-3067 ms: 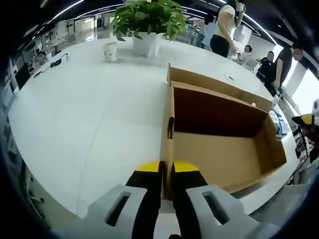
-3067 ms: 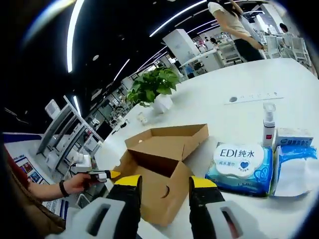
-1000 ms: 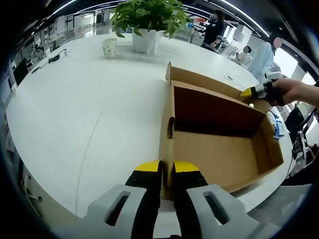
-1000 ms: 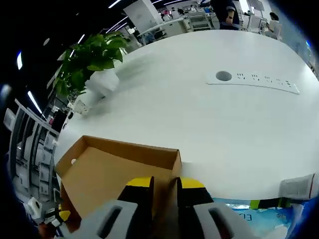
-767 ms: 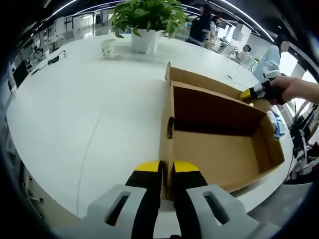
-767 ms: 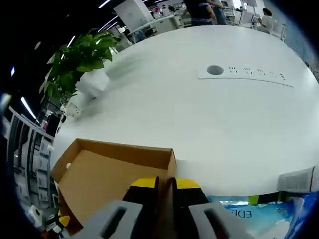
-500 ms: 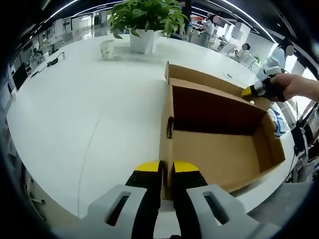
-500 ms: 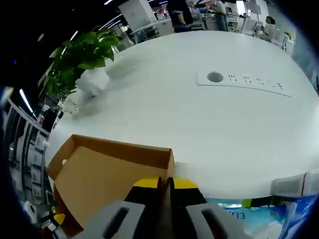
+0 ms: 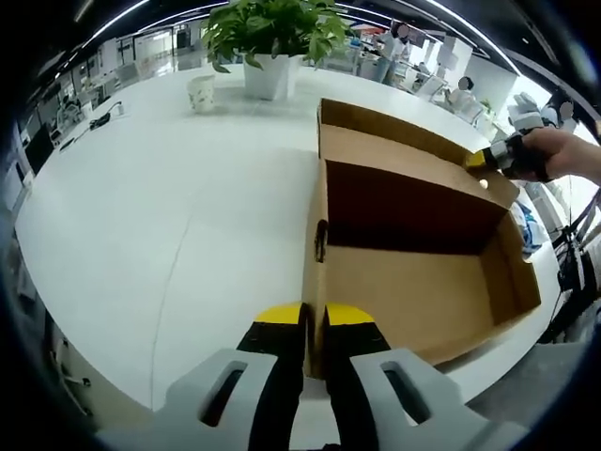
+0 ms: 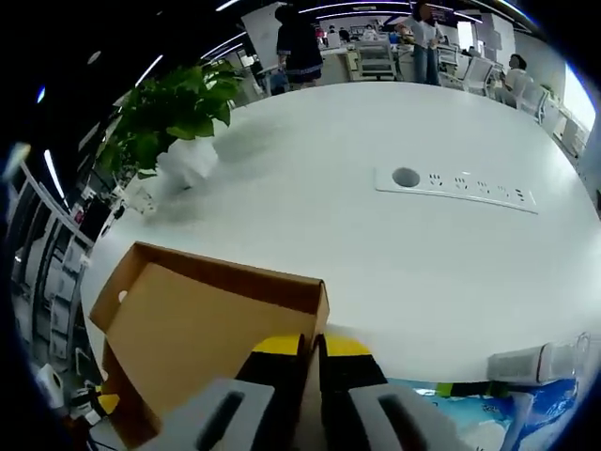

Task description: Operate the shoe box by opening the lid, removing the specified soft item, and placing it in the target area until the item is outside and the box remains undamaged.

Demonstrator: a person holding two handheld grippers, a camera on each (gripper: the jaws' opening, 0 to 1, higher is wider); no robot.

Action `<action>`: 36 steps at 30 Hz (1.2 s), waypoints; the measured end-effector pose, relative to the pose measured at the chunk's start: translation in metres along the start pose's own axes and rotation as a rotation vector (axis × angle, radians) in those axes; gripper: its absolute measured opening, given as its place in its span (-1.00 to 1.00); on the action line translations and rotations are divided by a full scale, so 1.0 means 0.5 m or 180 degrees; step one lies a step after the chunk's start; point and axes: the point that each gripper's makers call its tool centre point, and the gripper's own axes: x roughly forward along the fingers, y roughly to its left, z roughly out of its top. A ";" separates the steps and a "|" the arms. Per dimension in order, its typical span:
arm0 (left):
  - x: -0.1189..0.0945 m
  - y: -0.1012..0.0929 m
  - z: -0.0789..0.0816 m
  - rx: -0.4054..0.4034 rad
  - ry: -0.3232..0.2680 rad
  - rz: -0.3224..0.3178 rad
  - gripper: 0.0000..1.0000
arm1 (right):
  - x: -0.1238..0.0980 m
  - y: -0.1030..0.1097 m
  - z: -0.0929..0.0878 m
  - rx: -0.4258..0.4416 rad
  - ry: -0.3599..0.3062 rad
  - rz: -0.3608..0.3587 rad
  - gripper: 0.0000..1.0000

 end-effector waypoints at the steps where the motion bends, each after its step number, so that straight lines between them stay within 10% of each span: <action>1: 0.000 0.000 0.000 -0.0015 0.0000 -0.0002 -0.90 | -0.003 0.001 0.002 -0.0001 -0.0012 0.0005 -0.98; 36: 0.012 -0.005 0.011 -0.0274 -0.0015 0.0176 -0.91 | -0.187 0.077 0.079 -0.0591 -0.0877 0.0250 -0.99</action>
